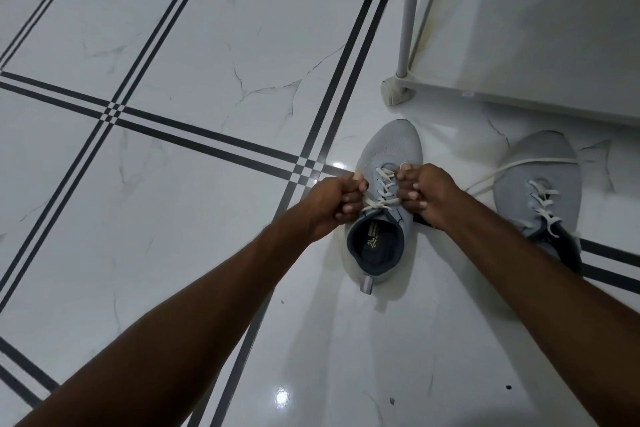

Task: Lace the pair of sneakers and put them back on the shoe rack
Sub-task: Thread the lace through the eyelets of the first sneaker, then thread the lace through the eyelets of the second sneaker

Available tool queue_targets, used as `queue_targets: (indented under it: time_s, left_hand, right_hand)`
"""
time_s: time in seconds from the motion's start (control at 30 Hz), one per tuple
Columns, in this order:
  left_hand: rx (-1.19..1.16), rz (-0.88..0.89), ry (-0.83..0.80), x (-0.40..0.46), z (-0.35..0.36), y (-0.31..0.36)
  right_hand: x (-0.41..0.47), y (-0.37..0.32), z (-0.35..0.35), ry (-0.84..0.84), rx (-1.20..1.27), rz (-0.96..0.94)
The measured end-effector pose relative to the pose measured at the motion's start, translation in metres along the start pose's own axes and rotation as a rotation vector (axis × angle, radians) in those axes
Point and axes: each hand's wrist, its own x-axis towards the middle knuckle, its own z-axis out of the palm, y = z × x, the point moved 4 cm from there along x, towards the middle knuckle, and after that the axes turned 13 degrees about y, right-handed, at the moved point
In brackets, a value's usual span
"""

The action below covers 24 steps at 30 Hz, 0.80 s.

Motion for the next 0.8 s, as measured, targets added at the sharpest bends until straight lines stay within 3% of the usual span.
queue_targets:
  time_s: [0.27,0.4,0.53,0.63,0.8]
  left_hand:
    - [0.080,-0.035,0.013,0.001,-0.008,-0.007]
    - [0.136,0.013,-0.012,0.000,-0.012,0.001]
    - [0.293,0.113,0.146,-0.007,-0.019,0.039]
    - [0.448,0.335,0.231,-0.005,-0.001,0.076]
    - [0.519,0.448,0.112,0.009,0.081,0.082]
  right_hand:
    - [-0.004,0.014,0.006,0.169,-0.120,-0.088]
    - [-0.015,0.002,0.007,0.130,-0.180,-0.173]
    - [-0.031,-0.038,0.005,0.073,-0.259,-0.207]
    - [-0.036,-0.076,0.000,0.078,-0.438,-0.287]
    - [-0.041,-0.119,-0.050,0.062,-0.941,-0.446]
